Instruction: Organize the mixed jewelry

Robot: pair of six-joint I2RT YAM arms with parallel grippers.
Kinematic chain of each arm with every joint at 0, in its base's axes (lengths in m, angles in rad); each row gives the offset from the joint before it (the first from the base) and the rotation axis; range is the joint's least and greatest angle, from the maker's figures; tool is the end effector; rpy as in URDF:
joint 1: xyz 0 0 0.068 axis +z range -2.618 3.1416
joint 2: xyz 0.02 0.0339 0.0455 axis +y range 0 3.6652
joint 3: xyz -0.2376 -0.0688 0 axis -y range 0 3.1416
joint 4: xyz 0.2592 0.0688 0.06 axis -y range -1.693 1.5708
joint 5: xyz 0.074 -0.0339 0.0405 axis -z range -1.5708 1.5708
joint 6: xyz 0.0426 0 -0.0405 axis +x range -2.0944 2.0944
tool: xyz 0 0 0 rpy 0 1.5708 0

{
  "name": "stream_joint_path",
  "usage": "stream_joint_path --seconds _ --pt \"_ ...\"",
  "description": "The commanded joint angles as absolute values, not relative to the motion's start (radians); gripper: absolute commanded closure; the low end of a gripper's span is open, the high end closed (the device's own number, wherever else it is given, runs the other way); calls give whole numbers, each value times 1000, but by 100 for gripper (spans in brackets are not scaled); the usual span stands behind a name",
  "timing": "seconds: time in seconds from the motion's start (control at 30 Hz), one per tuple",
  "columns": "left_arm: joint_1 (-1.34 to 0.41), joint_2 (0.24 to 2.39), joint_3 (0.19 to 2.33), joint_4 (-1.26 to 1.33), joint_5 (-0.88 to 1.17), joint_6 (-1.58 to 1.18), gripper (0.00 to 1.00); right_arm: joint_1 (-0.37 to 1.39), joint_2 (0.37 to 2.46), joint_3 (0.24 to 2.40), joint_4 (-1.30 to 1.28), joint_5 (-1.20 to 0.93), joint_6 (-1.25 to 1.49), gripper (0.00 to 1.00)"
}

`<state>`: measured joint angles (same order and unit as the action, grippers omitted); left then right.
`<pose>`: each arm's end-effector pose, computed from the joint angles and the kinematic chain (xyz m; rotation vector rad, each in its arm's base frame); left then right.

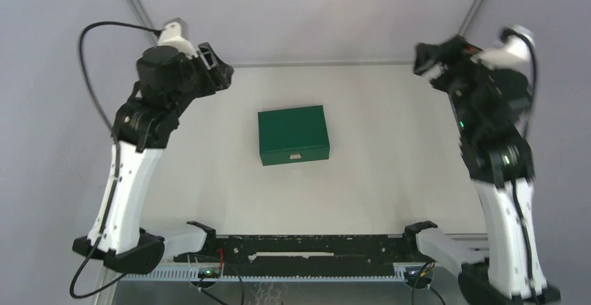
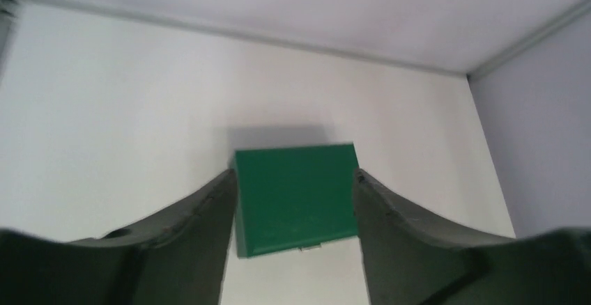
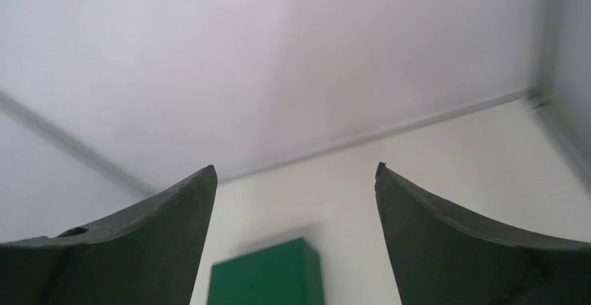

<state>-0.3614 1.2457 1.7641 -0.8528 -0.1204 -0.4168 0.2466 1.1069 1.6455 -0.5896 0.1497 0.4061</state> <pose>0.2351 -0.0834 0.4810 -0.1356 1.9193 -0.4114 0.2162 0.0479 0.5045 0.2457 1.6161 0.3809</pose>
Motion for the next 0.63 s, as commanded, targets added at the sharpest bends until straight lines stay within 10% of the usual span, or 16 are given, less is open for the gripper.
stream_joint_path --seconds 0.0,0.23,0.6 --pt "-358 1118 1771 -769 -365 -404 29 188 916 1459 -581 428 293 4" --pt "-357 898 1490 -574 -567 -363 1 137 635 1202 -520 630 319 0" --pt "-359 838 1436 -577 -580 -374 0 132 643 1201 -533 600 348 0"
